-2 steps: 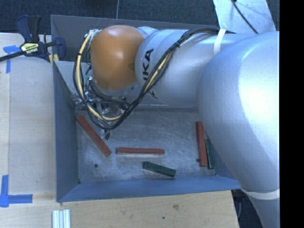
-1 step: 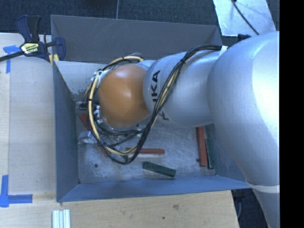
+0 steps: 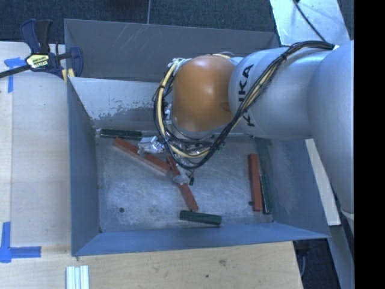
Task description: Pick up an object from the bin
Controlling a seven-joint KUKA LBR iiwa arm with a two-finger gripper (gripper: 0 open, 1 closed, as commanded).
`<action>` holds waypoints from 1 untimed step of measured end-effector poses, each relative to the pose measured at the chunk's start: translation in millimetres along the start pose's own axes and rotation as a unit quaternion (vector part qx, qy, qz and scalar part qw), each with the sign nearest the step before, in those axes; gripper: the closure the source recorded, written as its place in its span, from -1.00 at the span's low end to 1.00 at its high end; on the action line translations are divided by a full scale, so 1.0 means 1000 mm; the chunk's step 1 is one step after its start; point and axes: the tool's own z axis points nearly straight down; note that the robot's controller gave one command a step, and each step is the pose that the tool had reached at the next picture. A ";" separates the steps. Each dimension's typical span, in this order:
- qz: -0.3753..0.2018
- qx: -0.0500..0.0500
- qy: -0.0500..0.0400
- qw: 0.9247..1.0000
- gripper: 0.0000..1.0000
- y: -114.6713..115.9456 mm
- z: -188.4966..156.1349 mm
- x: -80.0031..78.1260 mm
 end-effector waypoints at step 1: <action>-0.292 -0.002 -0.001 0.957 -1.00 0.001 0.012 -0.020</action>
Offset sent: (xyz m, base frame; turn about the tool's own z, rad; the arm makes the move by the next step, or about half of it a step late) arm 0.0116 0.0155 -0.0117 -0.5923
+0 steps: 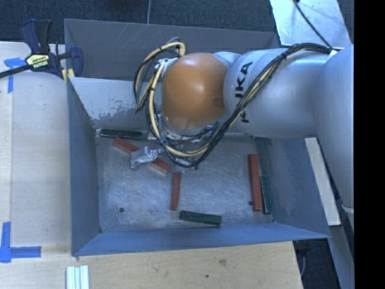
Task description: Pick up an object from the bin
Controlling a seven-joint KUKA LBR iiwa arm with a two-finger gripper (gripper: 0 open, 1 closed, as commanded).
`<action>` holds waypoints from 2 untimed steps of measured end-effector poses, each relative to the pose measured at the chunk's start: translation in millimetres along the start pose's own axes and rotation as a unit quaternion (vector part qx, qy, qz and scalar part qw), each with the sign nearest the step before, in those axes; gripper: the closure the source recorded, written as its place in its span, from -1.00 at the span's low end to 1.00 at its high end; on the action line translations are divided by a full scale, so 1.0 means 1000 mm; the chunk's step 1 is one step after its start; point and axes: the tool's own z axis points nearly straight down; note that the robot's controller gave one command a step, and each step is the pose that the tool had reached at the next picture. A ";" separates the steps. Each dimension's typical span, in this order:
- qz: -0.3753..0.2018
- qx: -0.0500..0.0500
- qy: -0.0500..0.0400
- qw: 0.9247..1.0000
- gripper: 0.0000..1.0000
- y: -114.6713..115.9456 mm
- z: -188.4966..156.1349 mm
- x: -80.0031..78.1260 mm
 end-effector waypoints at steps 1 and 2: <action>0.018 0.004 0.001 1.000 -1.00 0.014 -0.077 0.053; 0.013 -0.002 -0.001 1.000 -1.00 -0.016 0.009 0.055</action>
Offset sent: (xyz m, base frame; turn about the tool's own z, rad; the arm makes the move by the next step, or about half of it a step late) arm -0.0231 -0.0481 0.0716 0.0296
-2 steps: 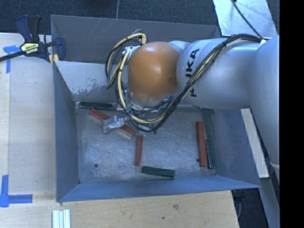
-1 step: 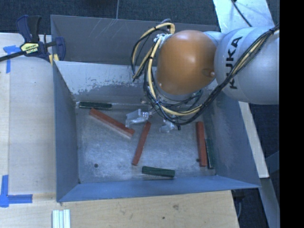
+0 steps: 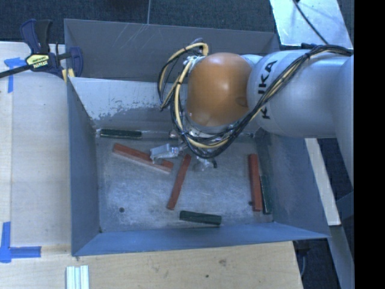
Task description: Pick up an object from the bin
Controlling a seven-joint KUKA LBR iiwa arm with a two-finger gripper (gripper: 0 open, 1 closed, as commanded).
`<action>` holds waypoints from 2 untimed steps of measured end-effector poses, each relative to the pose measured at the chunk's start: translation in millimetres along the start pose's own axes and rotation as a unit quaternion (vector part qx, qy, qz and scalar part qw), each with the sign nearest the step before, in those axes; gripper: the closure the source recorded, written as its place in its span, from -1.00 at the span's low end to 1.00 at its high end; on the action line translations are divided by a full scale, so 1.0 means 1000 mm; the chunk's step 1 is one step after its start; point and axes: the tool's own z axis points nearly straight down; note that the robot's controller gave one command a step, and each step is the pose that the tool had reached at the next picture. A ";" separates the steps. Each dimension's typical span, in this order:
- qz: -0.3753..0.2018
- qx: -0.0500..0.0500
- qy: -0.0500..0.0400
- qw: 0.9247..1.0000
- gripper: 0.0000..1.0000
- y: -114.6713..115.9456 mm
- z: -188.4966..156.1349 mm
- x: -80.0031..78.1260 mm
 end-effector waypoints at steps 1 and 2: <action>0.000 0.003 0.000 1.000 -1.00 -0.005 -0.001 -0.007; 0.072 0.005 -0.001 0.997 -1.00 -0.004 -0.002 -0.037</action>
Offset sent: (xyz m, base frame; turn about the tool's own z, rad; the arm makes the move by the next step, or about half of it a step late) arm 0.0044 0.0062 0.0005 -0.0021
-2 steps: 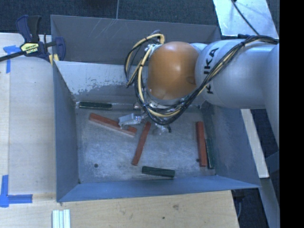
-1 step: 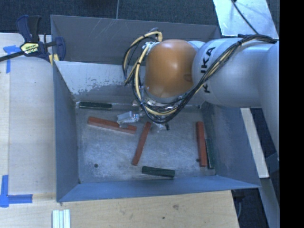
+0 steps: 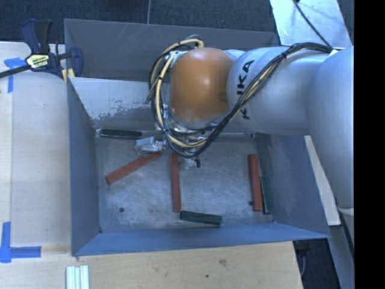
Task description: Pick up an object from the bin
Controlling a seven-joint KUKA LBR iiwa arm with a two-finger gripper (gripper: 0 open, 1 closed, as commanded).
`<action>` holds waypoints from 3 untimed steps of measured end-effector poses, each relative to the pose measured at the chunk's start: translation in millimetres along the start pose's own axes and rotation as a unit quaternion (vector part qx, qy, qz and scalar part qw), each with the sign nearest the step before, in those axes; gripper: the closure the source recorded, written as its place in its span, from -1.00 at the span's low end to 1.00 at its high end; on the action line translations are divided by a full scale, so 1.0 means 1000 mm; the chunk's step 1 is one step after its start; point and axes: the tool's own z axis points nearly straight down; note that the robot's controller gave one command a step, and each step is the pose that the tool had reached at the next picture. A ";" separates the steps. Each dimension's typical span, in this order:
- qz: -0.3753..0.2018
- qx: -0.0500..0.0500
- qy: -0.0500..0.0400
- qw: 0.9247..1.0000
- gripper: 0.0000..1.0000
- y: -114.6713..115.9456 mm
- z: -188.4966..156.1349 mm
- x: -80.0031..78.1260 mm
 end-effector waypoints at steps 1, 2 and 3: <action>0.002 0.001 -0.002 1.000 1.00 -0.001 -0.003 -0.002; -0.018 0.002 0.000 1.000 1.00 -0.005 -0.128 0.005; -0.211 0.000 0.001 0.977 1.00 -0.009 -0.201 0.025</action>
Offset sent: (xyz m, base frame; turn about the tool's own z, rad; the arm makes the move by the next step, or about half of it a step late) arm 0.0000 0.0000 0.0000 0.0000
